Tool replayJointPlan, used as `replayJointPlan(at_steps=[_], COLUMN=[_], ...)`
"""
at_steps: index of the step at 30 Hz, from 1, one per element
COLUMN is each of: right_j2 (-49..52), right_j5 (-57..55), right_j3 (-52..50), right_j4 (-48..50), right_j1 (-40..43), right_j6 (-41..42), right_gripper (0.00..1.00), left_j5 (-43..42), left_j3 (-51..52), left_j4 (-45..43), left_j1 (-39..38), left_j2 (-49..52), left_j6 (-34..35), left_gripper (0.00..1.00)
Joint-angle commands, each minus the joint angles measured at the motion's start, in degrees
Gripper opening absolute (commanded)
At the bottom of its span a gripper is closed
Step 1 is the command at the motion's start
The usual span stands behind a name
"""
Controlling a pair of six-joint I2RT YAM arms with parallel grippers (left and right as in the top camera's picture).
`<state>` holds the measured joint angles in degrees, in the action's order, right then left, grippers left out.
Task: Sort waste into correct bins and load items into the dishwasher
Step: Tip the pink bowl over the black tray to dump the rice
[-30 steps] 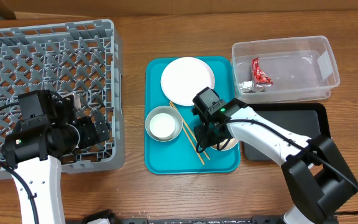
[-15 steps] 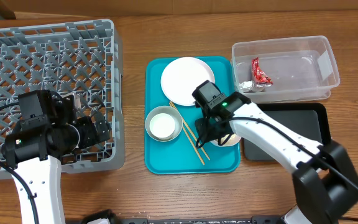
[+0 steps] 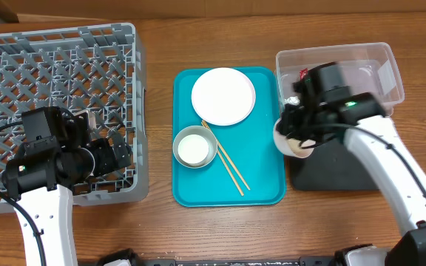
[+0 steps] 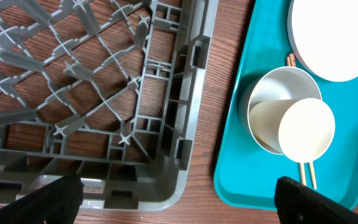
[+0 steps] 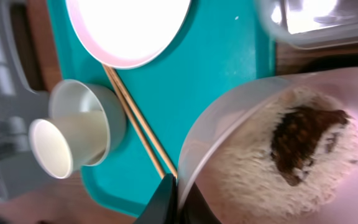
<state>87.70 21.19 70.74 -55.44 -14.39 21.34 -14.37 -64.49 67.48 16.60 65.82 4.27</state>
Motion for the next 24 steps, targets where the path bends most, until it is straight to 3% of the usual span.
replayJointPlan(at_steps=[1, 10, 18, 24], right_j2=[-0.7, -0.1, 2.7, 4.7], right_j5=[16.2, 40.0, 60.0, 65.5], right_j3=[-2.7, -13.6, -21.2, -22.5], right_j4=[0.2, 6.3, 12.0, 12.7], right_j1=[8.0, 23.9, 34.6, 40.3], right_j6=[-5.3, -15.1, -17.3, -16.7], right_gripper=[0.04, 0.04, 0.04, 0.04], left_j5=[-0.1, -0.2, -0.1, -0.2], left_j3=[-1.0, -1.0, -1.0, -1.0], left_j4=[-0.2, -0.2, -0.2, -0.2], left_j1=[0.2, 0.2, 0.2, 0.2], left_j2=[0.1, 0.1, 0.1, 0.1], left_j6=[-1.1, -1.1, -1.1, -1.1], left_gripper=[1.00, 1.00, 1.00, 1.00])
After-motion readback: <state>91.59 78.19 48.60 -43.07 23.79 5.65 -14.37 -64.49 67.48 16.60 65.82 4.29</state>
